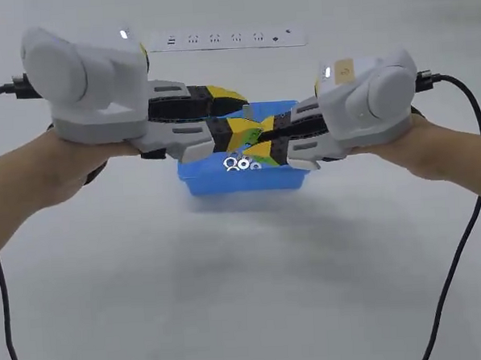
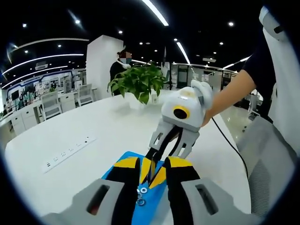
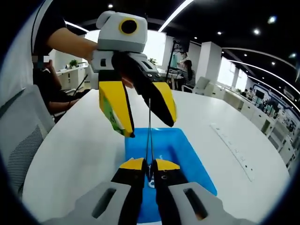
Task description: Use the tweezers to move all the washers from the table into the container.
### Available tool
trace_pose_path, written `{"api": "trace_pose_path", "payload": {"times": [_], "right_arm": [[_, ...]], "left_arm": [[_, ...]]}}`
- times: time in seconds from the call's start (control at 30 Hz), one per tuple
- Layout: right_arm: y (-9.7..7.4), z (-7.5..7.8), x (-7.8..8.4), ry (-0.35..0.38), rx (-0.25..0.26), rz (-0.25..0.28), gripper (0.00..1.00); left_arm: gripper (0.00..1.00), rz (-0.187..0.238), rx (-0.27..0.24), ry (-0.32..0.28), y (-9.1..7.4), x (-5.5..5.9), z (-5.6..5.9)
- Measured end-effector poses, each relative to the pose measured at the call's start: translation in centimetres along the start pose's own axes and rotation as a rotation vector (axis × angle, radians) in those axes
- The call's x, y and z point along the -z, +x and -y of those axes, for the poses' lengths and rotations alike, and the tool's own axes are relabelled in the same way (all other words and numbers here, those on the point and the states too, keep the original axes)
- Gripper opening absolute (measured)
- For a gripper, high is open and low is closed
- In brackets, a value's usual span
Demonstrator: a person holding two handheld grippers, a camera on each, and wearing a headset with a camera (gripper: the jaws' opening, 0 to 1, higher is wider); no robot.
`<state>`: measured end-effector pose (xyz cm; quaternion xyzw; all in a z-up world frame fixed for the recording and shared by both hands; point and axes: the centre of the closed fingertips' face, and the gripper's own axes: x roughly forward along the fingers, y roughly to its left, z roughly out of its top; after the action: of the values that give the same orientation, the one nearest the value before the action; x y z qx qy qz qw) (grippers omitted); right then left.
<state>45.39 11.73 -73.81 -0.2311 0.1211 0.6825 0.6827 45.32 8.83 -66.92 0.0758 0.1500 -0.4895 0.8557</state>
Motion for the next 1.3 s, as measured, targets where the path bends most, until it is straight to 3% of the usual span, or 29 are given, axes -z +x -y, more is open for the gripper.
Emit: {"api": "trace_pose_path", "payload": {"times": [0.17,0.23,0.43,0.47,0.53,0.73,0.97,1.3], "right_arm": [[-0.1,-0.3,0.0,-0.003,-0.012,-0.001,0.08],[-0.1,-0.4,-0.1,-0.004,-0.013,-0.001,0.08],[-0.4,-0.8,-0.5,-0.013,-0.025,0.006,0.08],[-0.5,-0.9,-0.6,-0.014,-0.027,0.009,0.08],[-0.5,-1.1,-0.9,-0.02,-0.033,0.012,0.08],[-0.8,-1.8,-1.7,-0.046,-0.048,0.016,0.08],[-2.1,-2.3,-2.9,-0.044,-0.044,0.04,0.09],[-3.5,-4.0,-4.2,-0.07,-0.055,0.043,0.08]], "left_arm": [[0.19,-0.015,0.024,0.025,0.3,-0.1,0.7],[0.14,-0.021,0.041,0.009,0.3,0.0,1.1],[0.08,-0.007,0.066,0.017,0.0,-0.4,1.5],[0.08,0.0,0.078,0.026,-0.1,-0.5,1.7],[0.07,0.007,0.084,0.1,-0.3,-0.7,1.8],[0.05,-0.002,0.117,0.176,-1.2,-1.1,2.6],[0.05,0.036,0.113,0.172,-2.9,-1.8,2.8],[0.05,0.039,0.135,0.19,-4.5,-1.9,4.3]]}}
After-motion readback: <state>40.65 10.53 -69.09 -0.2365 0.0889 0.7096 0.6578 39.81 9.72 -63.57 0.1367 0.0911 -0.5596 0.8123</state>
